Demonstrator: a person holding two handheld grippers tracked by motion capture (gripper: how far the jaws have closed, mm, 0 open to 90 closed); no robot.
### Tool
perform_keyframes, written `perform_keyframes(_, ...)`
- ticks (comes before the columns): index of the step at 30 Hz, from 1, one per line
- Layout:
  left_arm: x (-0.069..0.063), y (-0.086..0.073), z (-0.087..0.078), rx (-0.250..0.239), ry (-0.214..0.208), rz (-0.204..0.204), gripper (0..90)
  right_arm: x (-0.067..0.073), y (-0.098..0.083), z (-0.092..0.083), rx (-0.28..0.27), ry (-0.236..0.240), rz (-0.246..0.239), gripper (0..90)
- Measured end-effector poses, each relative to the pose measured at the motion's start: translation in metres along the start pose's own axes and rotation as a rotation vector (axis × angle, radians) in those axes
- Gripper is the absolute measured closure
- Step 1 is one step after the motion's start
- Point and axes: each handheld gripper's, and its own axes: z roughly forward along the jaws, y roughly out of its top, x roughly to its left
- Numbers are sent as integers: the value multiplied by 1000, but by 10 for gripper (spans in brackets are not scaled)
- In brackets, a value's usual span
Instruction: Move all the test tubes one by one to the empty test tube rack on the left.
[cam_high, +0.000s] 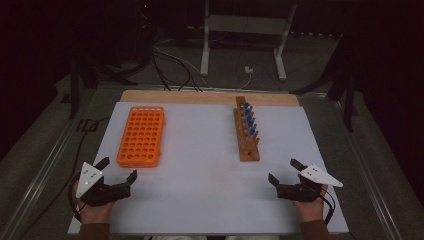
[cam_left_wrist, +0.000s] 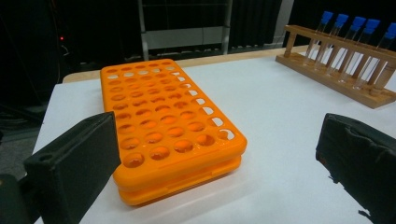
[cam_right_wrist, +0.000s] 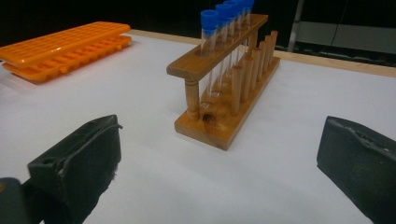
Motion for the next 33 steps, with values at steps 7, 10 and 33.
perform_keyframes(7, 0, 0, 0, -2, 6, 0, 5, 1, 1, 0, -9, -8, -4, 2)
perform_keyframes(10, 0, -1, 0, 3, 22, -7, 5, 1, 4, 0, -20, -20, 1, 2)
perform_keyframes(33, 1, -3, 1, 8, 17, -21, 5, -2, 66, 57, 20, 53, -9, 51)
